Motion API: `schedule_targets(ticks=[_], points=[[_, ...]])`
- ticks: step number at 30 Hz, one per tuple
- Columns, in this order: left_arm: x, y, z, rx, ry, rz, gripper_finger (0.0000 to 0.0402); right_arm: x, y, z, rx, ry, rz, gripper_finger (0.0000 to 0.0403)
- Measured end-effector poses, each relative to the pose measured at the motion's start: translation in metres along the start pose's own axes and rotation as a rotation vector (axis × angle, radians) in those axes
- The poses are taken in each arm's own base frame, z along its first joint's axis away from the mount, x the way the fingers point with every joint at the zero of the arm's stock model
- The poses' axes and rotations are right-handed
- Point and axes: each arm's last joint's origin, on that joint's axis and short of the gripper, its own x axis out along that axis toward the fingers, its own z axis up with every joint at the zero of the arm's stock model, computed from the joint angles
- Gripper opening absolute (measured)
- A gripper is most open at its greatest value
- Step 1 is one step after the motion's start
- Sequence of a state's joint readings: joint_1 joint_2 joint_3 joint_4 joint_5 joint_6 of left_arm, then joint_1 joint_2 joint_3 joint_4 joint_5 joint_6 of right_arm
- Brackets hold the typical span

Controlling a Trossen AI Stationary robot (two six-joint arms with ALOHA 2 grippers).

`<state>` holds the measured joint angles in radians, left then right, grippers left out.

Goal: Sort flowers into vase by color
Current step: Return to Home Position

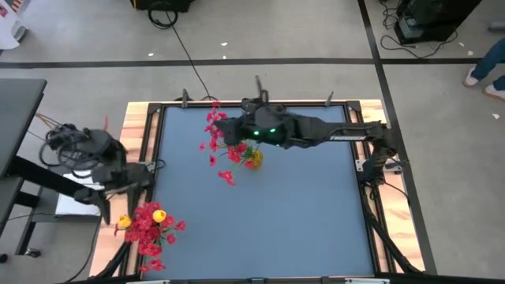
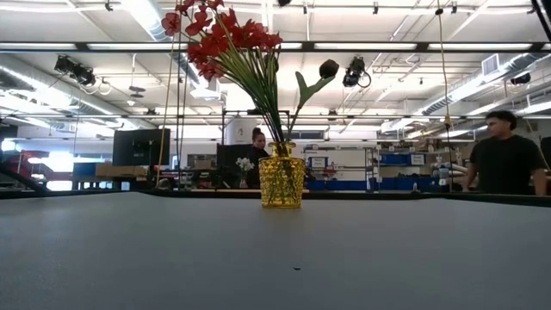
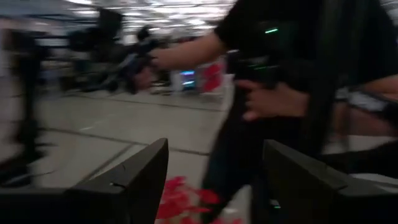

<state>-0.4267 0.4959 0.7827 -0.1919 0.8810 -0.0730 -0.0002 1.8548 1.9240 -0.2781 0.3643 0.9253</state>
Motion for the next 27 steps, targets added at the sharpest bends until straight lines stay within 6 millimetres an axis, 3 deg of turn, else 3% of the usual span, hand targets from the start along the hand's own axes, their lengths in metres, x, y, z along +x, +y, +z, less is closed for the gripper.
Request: schedule_targets(ticks=[5,9,16,22,27], points=[[-0.019,-0.003,0.022,0.076,0.087,0.333,0.026,-0.03,0.011,0.021,-0.13,-0.022,0.027,0.0186],[-0.027,0.006,0.027,0.07,0.147,0.599,0.0223,-0.057,0.014,0.035,-0.249,0.012,0.029,0.0172],[-0.032,0.043,0.024,-0.025,0.171,0.799,0.0145,-0.104,0.014,0.048,-0.476,0.209,0.103,0.0113],[-0.051,0.076,0.04,-0.005,0.003,1.014,0.0079,-0.147,0.005,0.053,-0.699,0.331,0.065,0.0018],[-0.074,0.1,0.036,-0.053,0.004,1.112,0.0013,-0.184,0.001,0.066,-0.858,0.324,0.124,0.002]])
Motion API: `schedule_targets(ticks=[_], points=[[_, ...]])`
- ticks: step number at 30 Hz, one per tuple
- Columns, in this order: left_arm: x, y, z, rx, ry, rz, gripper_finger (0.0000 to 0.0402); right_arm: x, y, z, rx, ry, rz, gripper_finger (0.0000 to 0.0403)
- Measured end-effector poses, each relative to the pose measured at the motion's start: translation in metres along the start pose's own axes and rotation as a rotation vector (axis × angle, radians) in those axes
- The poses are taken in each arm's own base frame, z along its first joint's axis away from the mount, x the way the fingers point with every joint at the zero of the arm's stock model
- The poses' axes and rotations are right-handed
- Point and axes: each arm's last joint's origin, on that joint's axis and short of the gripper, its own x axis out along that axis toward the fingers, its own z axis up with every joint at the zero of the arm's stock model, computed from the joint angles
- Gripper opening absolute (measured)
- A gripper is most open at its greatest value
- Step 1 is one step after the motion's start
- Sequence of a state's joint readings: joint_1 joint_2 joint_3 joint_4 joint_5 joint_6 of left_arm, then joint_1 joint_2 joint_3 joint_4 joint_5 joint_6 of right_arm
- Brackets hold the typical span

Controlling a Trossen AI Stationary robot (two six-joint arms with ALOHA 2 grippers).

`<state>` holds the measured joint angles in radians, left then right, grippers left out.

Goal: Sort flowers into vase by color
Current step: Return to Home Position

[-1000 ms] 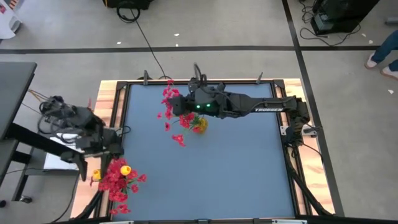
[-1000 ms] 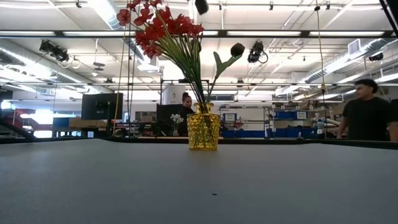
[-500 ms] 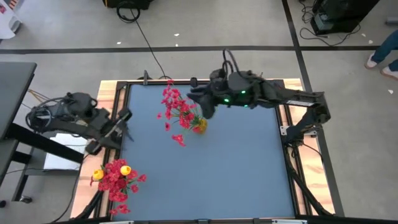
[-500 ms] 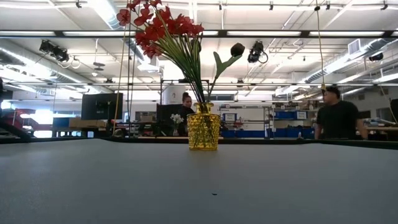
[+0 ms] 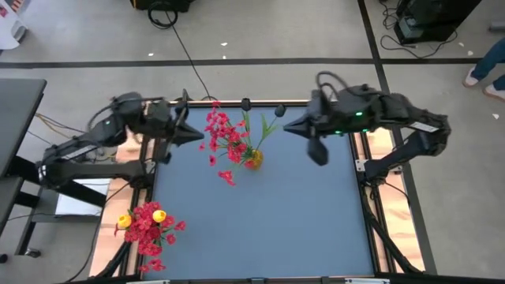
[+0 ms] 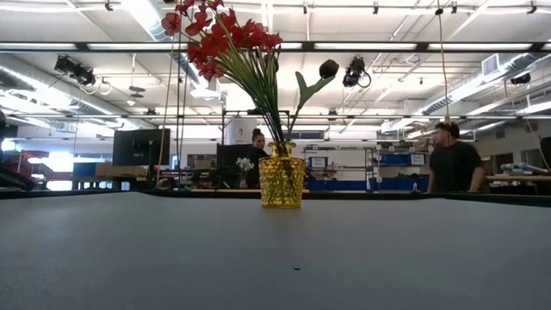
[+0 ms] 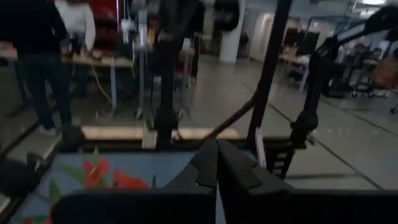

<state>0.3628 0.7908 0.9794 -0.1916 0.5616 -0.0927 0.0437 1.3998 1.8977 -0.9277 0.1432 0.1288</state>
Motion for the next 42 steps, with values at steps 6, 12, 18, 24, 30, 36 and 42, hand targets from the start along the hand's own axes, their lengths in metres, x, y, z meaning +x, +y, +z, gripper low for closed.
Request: schedule_targets(ticks=[6,12,18,24,30,36,42], points=[[0.012,0.02,-0.01,-0.073,0.06,0.072,0.0006,-0.023,-0.019,-0.028,-0.024,-0.075,0.059,0.0007],[0.008,0.018,-0.007,-0.173,0.028,0.133,0.0006,-0.017,-0.031,-0.068,0.017,-0.171,0.126,0.0008],[-0.004,0.014,0.0,0.027,-0.011,0.262,0.0005,-0.027,-0.039,-0.094,-0.002,-0.303,0.021,0.0004],[-0.006,0.013,-0.003,0.076,0.018,0.275,0.0005,-0.033,-0.05,-0.125,0.114,-0.249,-0.099,0.0011],[-0.011,0.001,-0.032,0.185,0.062,0.194,0.0001,-0.02,-0.049,-0.164,0.076,-0.299,-0.058,0.0004],[-0.035,-0.01,-0.077,0.16,0.05,0.191,0.0001,-0.008,-0.048,-0.197,0.049,-0.391,0.003,0.0002],[-0.059,-0.023,-0.107,0.083,-0.034,0.167,0.0001,-0.005,-0.049,-0.211,0.049,-0.41,0.03,0.0002]])
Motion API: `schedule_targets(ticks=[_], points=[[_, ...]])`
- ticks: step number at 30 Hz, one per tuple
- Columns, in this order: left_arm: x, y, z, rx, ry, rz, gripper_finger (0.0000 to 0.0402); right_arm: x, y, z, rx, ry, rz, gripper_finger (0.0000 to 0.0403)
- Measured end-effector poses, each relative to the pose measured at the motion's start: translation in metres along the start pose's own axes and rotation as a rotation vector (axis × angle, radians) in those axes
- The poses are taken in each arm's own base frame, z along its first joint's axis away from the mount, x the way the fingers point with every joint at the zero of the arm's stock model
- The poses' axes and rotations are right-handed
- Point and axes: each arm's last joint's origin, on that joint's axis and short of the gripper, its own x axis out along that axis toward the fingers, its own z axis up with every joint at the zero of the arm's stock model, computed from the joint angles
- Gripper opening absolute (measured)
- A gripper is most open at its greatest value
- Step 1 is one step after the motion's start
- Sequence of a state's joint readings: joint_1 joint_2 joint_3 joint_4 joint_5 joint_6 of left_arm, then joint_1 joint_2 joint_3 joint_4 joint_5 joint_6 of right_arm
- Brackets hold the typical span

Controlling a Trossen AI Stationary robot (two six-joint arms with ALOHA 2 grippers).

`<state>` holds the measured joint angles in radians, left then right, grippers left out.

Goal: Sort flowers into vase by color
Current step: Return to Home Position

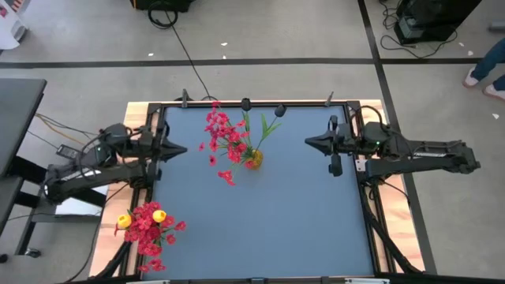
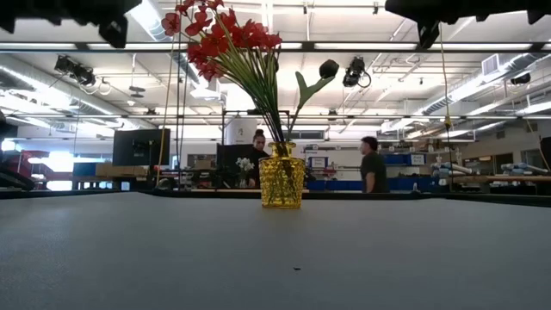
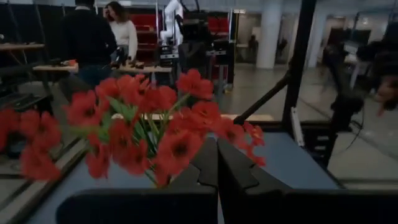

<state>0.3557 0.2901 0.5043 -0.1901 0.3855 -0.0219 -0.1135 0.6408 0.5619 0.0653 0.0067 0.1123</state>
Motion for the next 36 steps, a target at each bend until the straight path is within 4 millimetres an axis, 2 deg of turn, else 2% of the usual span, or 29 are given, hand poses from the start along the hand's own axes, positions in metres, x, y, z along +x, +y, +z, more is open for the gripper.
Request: schedule_targets(ticks=[5,10,14,19,24,30,36], points=[[-0.001,0.0,-0.028,-0.078,0.019,0.012,0.0,-0.004,0.0,0.001,0.008,-0.013,0.002,0.0001],[0.005,-0.002,-0.041,-0.076,0.009,-0.022,0.0,-0.002,0.0,-0.002,0.019,-0.029,0.007,0.0],[0.01,-0.005,-0.054,-0.072,-0.006,-0.039,0.0,0.004,0.001,-0.023,0.047,-0.097,0.035,0.0],[0.016,-0.01,-0.073,-0.079,0.005,-0.04,0.0,0.0,-0.001,-0.054,0.072,-0.077,0.024,0.0],[0.016,-0.015,-0.076,-0.086,0.002,-0.038,0.0,-0.019,-0.001,-0.058,0.064,-0.026,0.005,0.0],[0.006,-0.017,-0.078,-0.065,0.012,-0.026,0.0,-0.044,-0.004,-0.062,0.068,0.014,-0.045,0.0],[-0.006,-0.018,-0.082,-0.074,0.018,-0.018,0.0,-0.054,-0.006,-0.071,0.08,0.008,-0.044,0.0]])
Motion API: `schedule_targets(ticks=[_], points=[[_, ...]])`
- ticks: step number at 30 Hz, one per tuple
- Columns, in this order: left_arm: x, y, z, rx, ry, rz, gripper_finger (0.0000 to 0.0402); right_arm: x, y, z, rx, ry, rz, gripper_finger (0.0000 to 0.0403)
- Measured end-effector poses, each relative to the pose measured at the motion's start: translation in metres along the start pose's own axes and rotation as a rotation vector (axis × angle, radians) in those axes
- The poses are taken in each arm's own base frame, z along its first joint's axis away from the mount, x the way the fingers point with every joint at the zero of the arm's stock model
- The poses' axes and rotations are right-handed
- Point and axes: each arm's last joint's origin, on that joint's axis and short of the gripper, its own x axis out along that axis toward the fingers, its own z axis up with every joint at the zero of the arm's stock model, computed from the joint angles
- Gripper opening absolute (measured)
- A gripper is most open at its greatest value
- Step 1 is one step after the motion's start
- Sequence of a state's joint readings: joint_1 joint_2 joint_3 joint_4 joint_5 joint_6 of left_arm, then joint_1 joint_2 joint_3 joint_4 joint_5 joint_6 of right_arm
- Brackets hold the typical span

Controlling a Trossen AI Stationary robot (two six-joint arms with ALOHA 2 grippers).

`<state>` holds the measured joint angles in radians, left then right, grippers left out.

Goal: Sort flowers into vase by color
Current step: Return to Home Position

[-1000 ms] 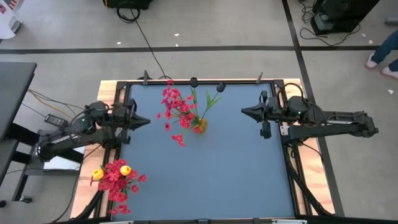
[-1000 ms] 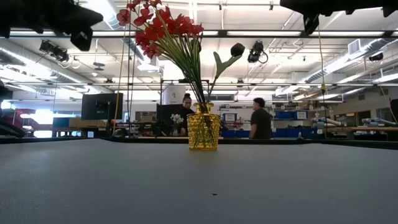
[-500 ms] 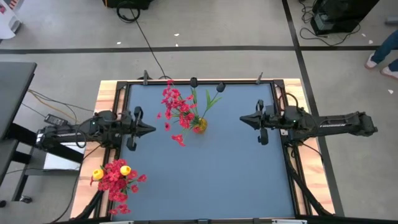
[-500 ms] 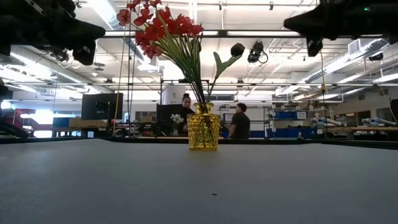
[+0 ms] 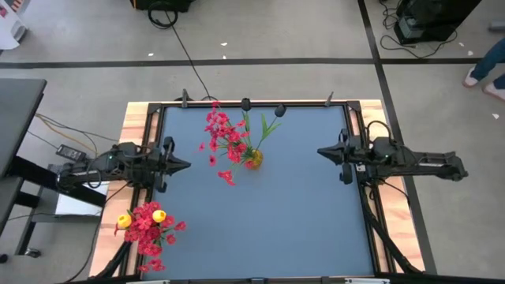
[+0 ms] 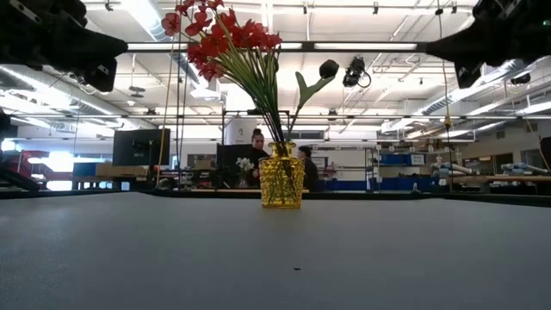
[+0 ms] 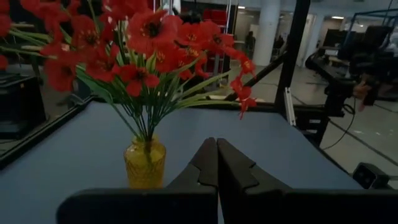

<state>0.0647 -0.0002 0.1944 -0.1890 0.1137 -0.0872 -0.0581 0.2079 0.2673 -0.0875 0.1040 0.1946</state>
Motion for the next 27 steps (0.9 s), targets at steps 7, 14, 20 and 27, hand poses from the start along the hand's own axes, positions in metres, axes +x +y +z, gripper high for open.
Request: schedule_targets(ticks=[7,14,20,27], points=[[0.003,0.001,-0.009,-0.018,0.028,0.008,0.0,0.006,-0.003,-0.026,0.039,-0.062,0.031,0.0],[0.01,0.003,-0.024,-0.042,0.007,-0.007,0.0,0.008,-0.006,-0.044,0.013,-0.008,0.017,0.0],[0.012,0.004,-0.035,-0.06,0.033,-0.008,0.0,0.007,-0.009,-0.059,0.049,0.002,0.031,0.0],[0.012,0.005,-0.038,-0.032,0.059,0.015,0.0,0.002,-0.01,-0.062,0.018,-0.033,0.037,0.0]])
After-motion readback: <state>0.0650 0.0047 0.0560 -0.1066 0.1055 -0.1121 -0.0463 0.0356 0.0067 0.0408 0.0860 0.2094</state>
